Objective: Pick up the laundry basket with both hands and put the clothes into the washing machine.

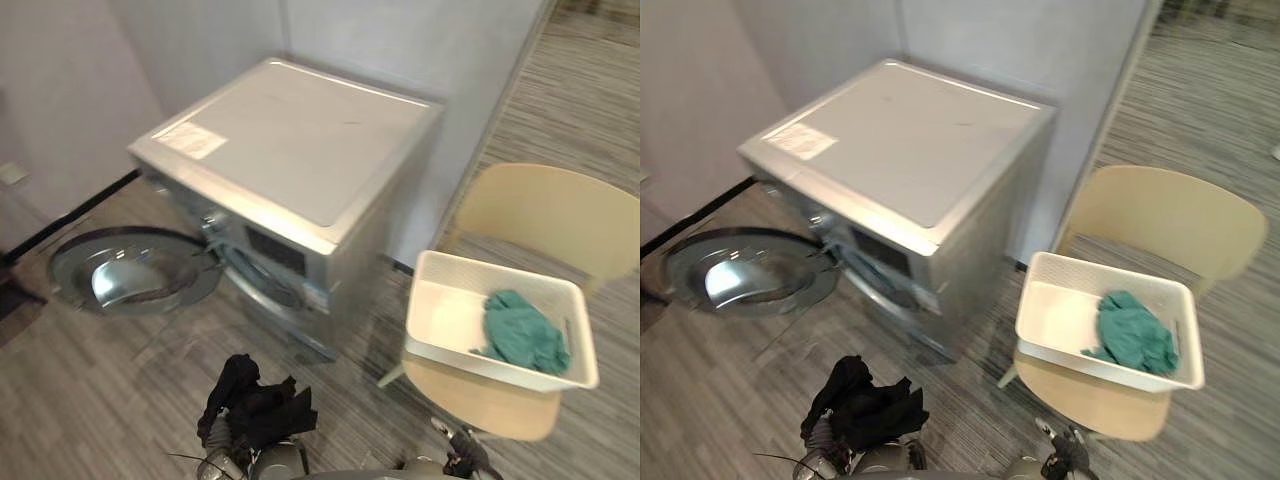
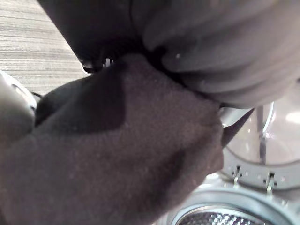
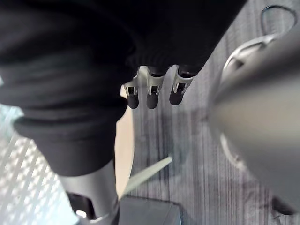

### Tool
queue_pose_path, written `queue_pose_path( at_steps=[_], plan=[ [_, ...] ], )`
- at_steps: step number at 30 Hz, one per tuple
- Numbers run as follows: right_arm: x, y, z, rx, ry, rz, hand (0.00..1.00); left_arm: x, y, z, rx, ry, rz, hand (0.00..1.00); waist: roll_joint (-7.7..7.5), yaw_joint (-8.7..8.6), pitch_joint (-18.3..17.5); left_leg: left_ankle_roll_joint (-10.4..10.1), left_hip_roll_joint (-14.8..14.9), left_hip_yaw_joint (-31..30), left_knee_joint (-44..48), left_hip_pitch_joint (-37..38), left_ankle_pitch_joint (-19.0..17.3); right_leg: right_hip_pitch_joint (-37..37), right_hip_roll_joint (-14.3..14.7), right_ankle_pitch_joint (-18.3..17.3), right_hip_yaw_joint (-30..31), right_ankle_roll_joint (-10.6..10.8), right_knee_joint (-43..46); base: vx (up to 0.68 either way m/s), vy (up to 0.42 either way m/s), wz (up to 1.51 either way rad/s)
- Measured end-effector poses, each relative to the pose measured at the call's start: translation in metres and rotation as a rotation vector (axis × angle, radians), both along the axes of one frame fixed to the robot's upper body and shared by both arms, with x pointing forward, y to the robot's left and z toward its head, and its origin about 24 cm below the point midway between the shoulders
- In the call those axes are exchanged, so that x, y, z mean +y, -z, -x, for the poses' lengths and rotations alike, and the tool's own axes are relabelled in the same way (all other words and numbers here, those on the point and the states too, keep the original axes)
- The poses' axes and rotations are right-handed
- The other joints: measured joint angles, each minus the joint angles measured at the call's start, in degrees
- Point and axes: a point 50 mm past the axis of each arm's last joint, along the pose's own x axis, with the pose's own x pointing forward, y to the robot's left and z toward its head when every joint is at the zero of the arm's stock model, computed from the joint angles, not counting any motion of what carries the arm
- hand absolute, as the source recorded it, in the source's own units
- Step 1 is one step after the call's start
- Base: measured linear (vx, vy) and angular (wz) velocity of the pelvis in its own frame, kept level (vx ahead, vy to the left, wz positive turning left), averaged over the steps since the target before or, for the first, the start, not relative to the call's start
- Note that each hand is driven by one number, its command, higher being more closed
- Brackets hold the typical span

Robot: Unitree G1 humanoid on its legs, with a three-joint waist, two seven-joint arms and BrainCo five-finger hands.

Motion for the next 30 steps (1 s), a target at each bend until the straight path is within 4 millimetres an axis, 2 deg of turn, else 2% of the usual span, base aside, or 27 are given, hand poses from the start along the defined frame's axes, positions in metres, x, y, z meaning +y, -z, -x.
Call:
queue_pose_path(
  at_steps=[1, 2, 3, 4, 5, 6, 9, 13, 15, 16, 17, 18, 19, 20, 21, 22, 23, 24, 25, 26, 27, 28, 29, 30],
  plan=[
    [-0.002, 0.001, 0.003, 0.007, 0.026, -0.001, 0.0, 0.0, 0.001, 0.001, 0.009, -0.008, 0.005, 1.0, 0.36, -0.14, -0.2, 1.4, 4.7, 3.3, -0.2, 0.5, 1.4, 1.2, -1.3, 0.4, -2.4, 0.7, 0.7, 0.0, 0.333, 1.2],
    [-0.005, 0.001, 0.005, 0.007, 0.045, 0.002, 0.0, -0.001, 0.003, 0.004, 0.021, -0.009, 0.01, 1.0, 0.77, -0.49, -0.7, 1.7, 6.6, 4.8, -2.0, 0.9, 3.3, 1.8, -1.8, 0.7, -3.7, 1.3, 1.0, 0.03, 0.335, 1.27],
    [-0.009, 0.003, 0.009, 0.032, 0.084, -0.006, 0.0, -0.004, 0.005, 0.006, 0.042, -0.008, 0.021, 1.0, 0.67, -1.56, -1.5, -2.6, 4.3, 6.9, -4.6, 1.4, 3.8, 2.1, -3.5, 1.8, -5.5, 3.0, 0.2, 0.05, 0.437, 1.25],
    [0.0, 0.009, 0.018, 0.076, 0.098, -0.042, 0.0, 0.003, 0.006, 0.006, 0.059, 0.016, -0.001, 1.0, -0.31, -1.89, -2.2, -4.7, 0.9, 6.2, -8.3, 0.9, 5.0, 3.0, -2.8, 2.7, -4.5, 2.9, -5.4, 0.04, 0.337, 1.17],
    [0.003, 0.011, 0.023, 0.098, 0.101, -0.059, 0.0, 0.007, 0.006, 0.007, 0.069, 0.031, -0.014, 1.0, -0.85, -1.93, -2.5, -5.3, -0.5, 5.4, -10.3, 0.9, 5.4, 3.9, -1.9, 3.8, -4.3, 3.0, -8.7, 0.05, 0.353, 0.97],
    [0.005, 0.014, 0.028, 0.128, 0.115, -0.074, 0.0, 0.012, 0.008, 0.01, 0.094, 0.05, -0.026, 1.0, -0.98, -2.09, -2.6, -5.4, -2.1, 3.7, -12.1, 0.6, 5.5, 5.9, -0.9, 8.4, -4.4, 3.3, -13.8, 0.05, 0.212, 0.62],
    [0.002, 0.015, 0.03, 0.14, 0.144, -0.075, 0.0, 0.02, 0.01, 0.021, 0.142, 0.091, -0.053, 1.0, -0.9, -1.29, -2.6, -5.1, -4.2, 2.6, -13.0, 1.3, 5.9, 8.2, -1.0, 14.5, -4.6, 3.0, -17.6, 0.04, 0.245, 0.29],
    [0.003, 0.013, 0.016, 0.117, 0.111, -0.078, 0.0, 0.028, 0.011, 0.032, 0.18, 0.102, -0.074, 1.0, -0.81, -1.16, -2.8, -4.7, -4.9, 1.7, -13.3, 0.8, 6.1, 8.1, -1.2, 17.0, -4.9, 3.9, -18.1, -0.04, 0.077, 0.09],
    [-0.005, 0.011, 0.011, 0.105, 0.094, -0.057, 0.0, 0.018, 0.013, 0.03, 0.173, 0.117, -0.049, 1.0, 0.46, -1.28, -2.9, -3.8, -6.7, -0.8, -13.9, -0.7, 6.0, 7.9, -2.7, 17.1, -6.1, 4.2, -16.4, -0.06, 0.016, 0.5],
    [-0.012, 0.01, 0.012, 0.108, 0.088, -0.038, 0.0, 0.007, 0.015, 0.03, 0.17, 0.127, -0.021, 1.0, 1.22, -1.39, -3.0, -2.3, -8.2, -2.7, -14.4, -1.4, 5.1, 7.0, -4.5, 17.1, -6.7, 4.2, -12.8, -0.03, 0.055, 0.73],
    [-0.017, 0.009, 0.014, 0.112, 0.091, -0.025, 0.0, 0.001, 0.016, 0.029, 0.168, 0.136, -0.009, 1.0, 1.88, -1.42, -3.0, -1.7, -9.2, -4.0, -14.8, -1.3, 4.7, 6.8, -5.9, 17.1, -6.3, 4.1, -10.1, -0.03, 0.137, 1.13],
    [-0.024, 0.008, 0.021, 0.122, 0.098, -0.005, 0.0, -0.007, 0.016, 0.027, 0.166, 0.163, 0.003, 1.0, 2.35, -1.57, -3.0, -0.8, -11.4, -6.5, -15.3, -0.9, 4.0, 5.6, -8.3, 17.2, -2.3, -2.0, -3.6, -0.02, 0.197, 1.12],
    [-0.029, 0.006, 0.023, 0.105, 0.101, 0.015, 0.0, -0.011, 0.016, 0.025, 0.159, 0.178, 0.007, 1.0, 2.99, -1.38, -2.9, -0.4, -12.1, -7.9, -15.9, 0.3, 3.4, 3.1, -8.6, 19.5, 5.1, -7.6, 1.7, -0.01, 0.2, 1.14],
    [-0.029, 0.005, 0.023, 0.093, 0.104, 0.018, 0.0, -0.013, 0.016, 0.027, 0.16, 0.178, 0.01, 1.0, 3.98, -1.43, -2.6, -0.2, -11.6, -10.0, -16.2, 1.2, 3.2, 0.3, -6.5, 16.8, 13.7, -5.4, 7.0, 0.01, 0.137, 0.84],
    [-0.017, 0.006, 0.016, 0.064, 0.11, -0.017, 0.0, -0.004, 0.015, 0.026, 0.157, 0.164, -0.013, 1.0, 3.05, -1.41, -2.2, 0.4, -11.6, -11.5, -17.1, 2.3, 3.3, -3.9, -2.2, 9.0, 20.3, -3.0, 14.4, 0.03, 0.081, 0.75],
    [-0.005, 0.006, 0.01, 0.039, 0.106, -0.048, 0.0, 0.006, 0.011, 0.022, 0.138, 0.145, -0.04, 1.0, 0.65, -1.54, -1.8, 0.9, -12.2, -12.3, -18.2, 3.1, 3.6, -8.0, 2.6, 4.0, 23.6, -3.0, 19.4, 0.04, 0.046, 0.63],
    [0.001, 0.006, 0.009, 0.028, 0.116, -0.067, 0.0, 0.01, 0.01, 0.018, 0.125, 0.14, -0.05, 1.0, -0.47, -1.59, -1.5, 1.0, -12.4, -12.8, -18.6, 3.7, 3.6, -9.6, 4.6, 2.0, 24.4, -2.7, 20.3, 0.05, -0.009, 0.65],
    [0.007, 0.006, 0.007, 0.01, 0.138, -0.089, 0.0, 0.01, 0.007, 0.011, 0.103, 0.141, -0.055, 1.0, -1.99, -1.82, -0.9, 1.1, -12.5, -13.2, -19.2, 4.4, 3.6, -12.1, 8.1, -0.5, 23.2, -1.5, 20.2, 0.04, -0.078, 0.74],
    [0.009, 0.005, 0.006, -0.012, 0.186, -0.109, 0.0, 0.006, 0.006, 0.003, 0.084, 0.145, -0.045, 1.0, -2.52, -2.38, -0.6, 1.1, -12.5, -13.6, -19.6, 4.5, 3.6, -13.4, 10.1, -1.4, 20.3, -0.7, 17.2, 0.04, -0.094, 0.81],
    [0.009, 0.006, 0.008, -0.015, 0.209, -0.12, 0.0, 0.004, 0.005, -0.001, 0.072, 0.148, -0.041, 1.0, -2.58, -2.71, -0.6, 1.3, -12.6, -13.9, -19.8, 4.5, 3.5, -13.8, 10.8, -1.4, 18.9, -0.7, 14.8, 0.07, -0.105, 0.9],
    [0.01, 0.006, 0.009, -0.017, 0.254, -0.137, 0.0, 0.001, 0.004, -0.009, 0.051, 0.153, -0.038, 1.0, -3.13, -3.04, -0.9, 1.2, -13.3, -14.4, -22.0, 5.3, 3.5, -14.2, 11.5, -1.3, 16.6, -0.6, 7.3, 0.1, -0.093, 0.75],
    [0.011, 0.007, 0.011, -0.011, 0.266, -0.146, 0.0, 0.001, 0.002, -0.013, 0.039, 0.152, -0.039, 1.0, -4.56, -3.71, -1.5, 1.1, -15.8, -14.7, -23.6, 5.9, 3.4, -14.1, 10.7, -1.5, 15.6, -0.7, 1.8, 0.13, -0.066, 0.89],
    [0.012, 0.008, 0.013, -0.01, 0.281, -0.151, 0.0, 0.002, -0.002, -0.022, 0.01, 0.143, -0.044, 1.0, -6.58, -4.68, -1.8, 1.2, -17.4, -14.8, -18.5, 4.8, 2.8, -14.4, 9.0, 1.1, 14.4, -4.5, -0.7, 0.08, -0.02, 0.51],
    [0.012, 0.008, 0.013, -0.01, 0.281, -0.151, 0.0, 0.002, -0.002, -0.022, 0.01, 0.143, -0.044, 1.0, -6.58, -4.68, -1.8, 1.2, -17.4, -14.8, -18.5, 4.8, 2.8, -14.4, 9.0, 1.1, 14.4, -4.5, -0.7, 0.04, 0.008, 0.33]
  ],
)
